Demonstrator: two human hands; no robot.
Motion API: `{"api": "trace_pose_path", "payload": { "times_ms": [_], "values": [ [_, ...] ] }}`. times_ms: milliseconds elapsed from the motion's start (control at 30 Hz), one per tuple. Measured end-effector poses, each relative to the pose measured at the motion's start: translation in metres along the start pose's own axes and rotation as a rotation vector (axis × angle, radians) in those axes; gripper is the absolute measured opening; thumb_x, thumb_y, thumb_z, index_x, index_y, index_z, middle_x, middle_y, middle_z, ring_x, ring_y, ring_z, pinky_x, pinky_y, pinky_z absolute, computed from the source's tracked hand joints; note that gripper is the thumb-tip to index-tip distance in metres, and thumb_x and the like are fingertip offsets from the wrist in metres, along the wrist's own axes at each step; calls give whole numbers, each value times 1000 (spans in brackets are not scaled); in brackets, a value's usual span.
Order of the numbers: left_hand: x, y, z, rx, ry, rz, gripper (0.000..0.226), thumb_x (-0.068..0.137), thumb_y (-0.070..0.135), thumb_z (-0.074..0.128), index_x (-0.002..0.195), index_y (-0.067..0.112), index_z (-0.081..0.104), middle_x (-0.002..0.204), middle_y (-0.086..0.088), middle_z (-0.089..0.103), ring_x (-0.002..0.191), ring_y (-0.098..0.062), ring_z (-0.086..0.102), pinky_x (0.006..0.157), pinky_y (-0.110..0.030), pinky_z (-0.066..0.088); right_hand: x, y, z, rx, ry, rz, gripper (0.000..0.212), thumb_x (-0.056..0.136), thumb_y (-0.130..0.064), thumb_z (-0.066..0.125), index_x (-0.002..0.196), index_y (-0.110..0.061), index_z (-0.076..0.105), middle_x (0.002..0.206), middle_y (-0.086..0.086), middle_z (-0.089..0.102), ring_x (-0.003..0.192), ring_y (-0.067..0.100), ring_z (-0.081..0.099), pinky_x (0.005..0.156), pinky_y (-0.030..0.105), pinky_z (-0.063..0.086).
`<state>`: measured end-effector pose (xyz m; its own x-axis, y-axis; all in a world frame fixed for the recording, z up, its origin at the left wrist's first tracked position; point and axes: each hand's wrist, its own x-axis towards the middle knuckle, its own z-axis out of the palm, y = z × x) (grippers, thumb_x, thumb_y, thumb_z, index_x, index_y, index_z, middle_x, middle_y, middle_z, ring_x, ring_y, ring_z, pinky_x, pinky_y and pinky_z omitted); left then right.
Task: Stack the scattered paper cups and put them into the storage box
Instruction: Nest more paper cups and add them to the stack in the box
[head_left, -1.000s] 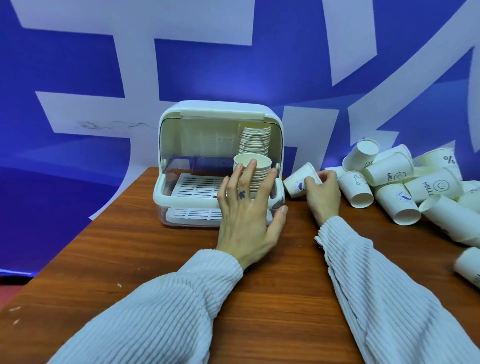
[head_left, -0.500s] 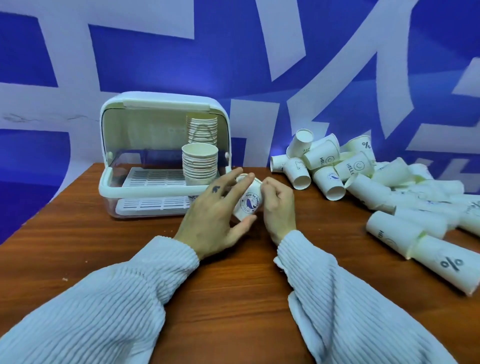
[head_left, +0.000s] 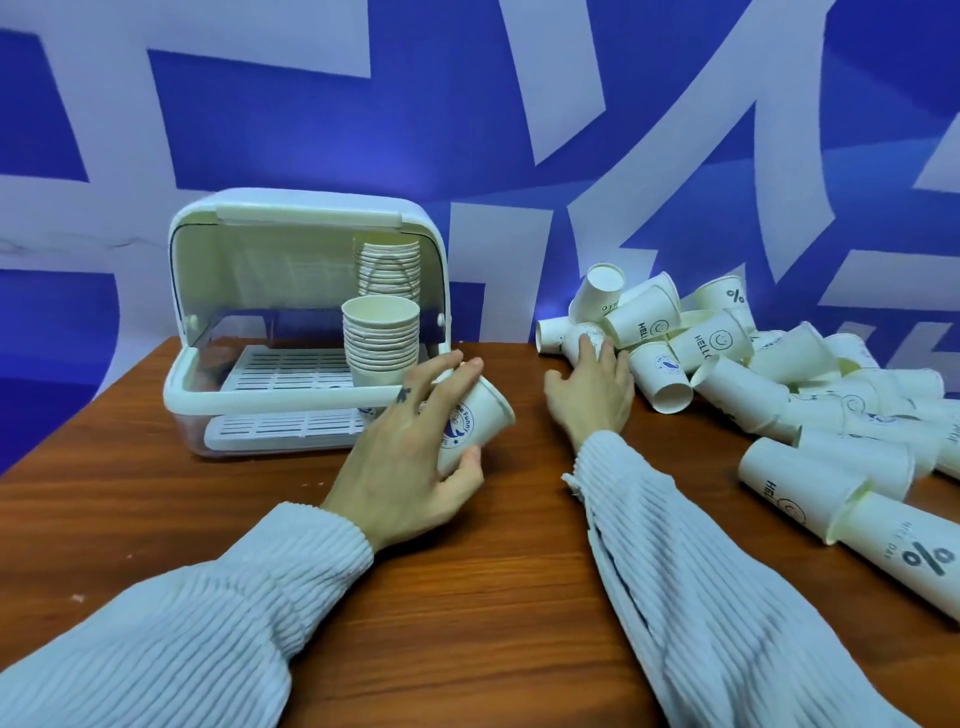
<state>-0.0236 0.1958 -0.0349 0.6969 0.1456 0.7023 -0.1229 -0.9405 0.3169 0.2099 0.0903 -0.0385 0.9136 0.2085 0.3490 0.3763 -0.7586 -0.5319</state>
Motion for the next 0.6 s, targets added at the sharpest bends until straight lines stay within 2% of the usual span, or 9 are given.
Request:
{"api": "trace_pose_path", "payload": {
  "times_ms": [33, 100, 167, 233, 300, 333, 433, 500, 600],
  "values": [
    [0, 0, 0, -1, 2, 4, 77, 85, 37, 59, 156, 29, 30, 158, 6, 31, 136, -18, 49, 91, -52, 57, 2, -3, -2, 14, 56, 8, 62, 92, -39, 53, 151, -22, 46, 162, 6, 42, 151, 32, 30, 124, 47, 20],
    [-1, 1, 0, -3, 7, 6, 77, 85, 36, 59, 156, 29, 30, 158, 5, 31, 137, -18, 48, 91, -52, 56, -1, -12, -12, 79, 248, -11, 40, 92, -43, 52, 126, -22, 62, 135, 4, 65, 130, 31, 49, 110, 45, 31],
    [0, 1, -1, -3, 8, 3, 77, 85, 36, 59, 156, 27, 31, 159, 4, 31, 140, -19, 46, 92, -52, 56, -11, -17, -17, 111, 347, -88, 27, 93, -43, 53, 109, -24, 64, 118, 2, 70, 118, 29, 53, 100, 43, 35],
    [0, 2, -1, -5, 13, 7, 76, 86, 36, 59, 155, 25, 31, 159, 2, 32, 141, -20, 44, 95, -53, 54, -16, -15, -11, 104, 294, -152, 37, 92, -49, 56, 121, -27, 65, 131, 4, 63, 126, 29, 50, 105, 43, 37],
    [0, 2, -2, -8, 17, 6, 76, 86, 36, 59, 155, 25, 30, 160, 2, 31, 143, -21, 43, 99, -53, 53, -16, -13, -5, 123, 113, -168, 57, 92, -58, 55, 144, -33, 55, 154, 5, 48, 141, 29, 42, 114, 47, 38],
    [-1, 3, -3, -11, 15, -1, 76, 86, 36, 59, 154, 25, 28, 161, 1, 30, 144, -20, 42, 101, -53, 52, -15, -12, -4, 158, -3, -171, 63, 93, -62, 52, 150, -35, 49, 158, 3, 44, 144, 29, 42, 115, 48, 38],
    [-1, 4, -6, -40, 33, -20, 76, 86, 36, 59, 152, 24, 24, 163, -1, 30, 145, -18, 40, 109, -45, 47, -21, -14, -8, 160, -289, -231, 71, 94, -70, 48, 157, -39, 38, 155, -2, 52, 139, 29, 51, 110, 45, 43],
    [-3, 4, -6, -68, 75, -44, 75, 87, 33, 60, 151, 22, 23, 161, -4, 35, 141, -20, 45, 109, -38, 46, -34, -17, -8, 69, -321, -302, 78, 90, -75, 50, 158, -40, 35, 152, -4, 55, 135, 29, 54, 105, 45, 46],
    [-2, 6, -12, -108, 194, -139, 77, 89, 25, 67, 149, 23, 20, 147, -6, 49, 117, -28, 61, 92, -32, 49, -51, -30, -16, 210, -148, -264, 81, 88, -65, 62, 158, -39, 29, 152, 1, 53, 133, 30, 55, 102, 44, 47]
  ]
}}
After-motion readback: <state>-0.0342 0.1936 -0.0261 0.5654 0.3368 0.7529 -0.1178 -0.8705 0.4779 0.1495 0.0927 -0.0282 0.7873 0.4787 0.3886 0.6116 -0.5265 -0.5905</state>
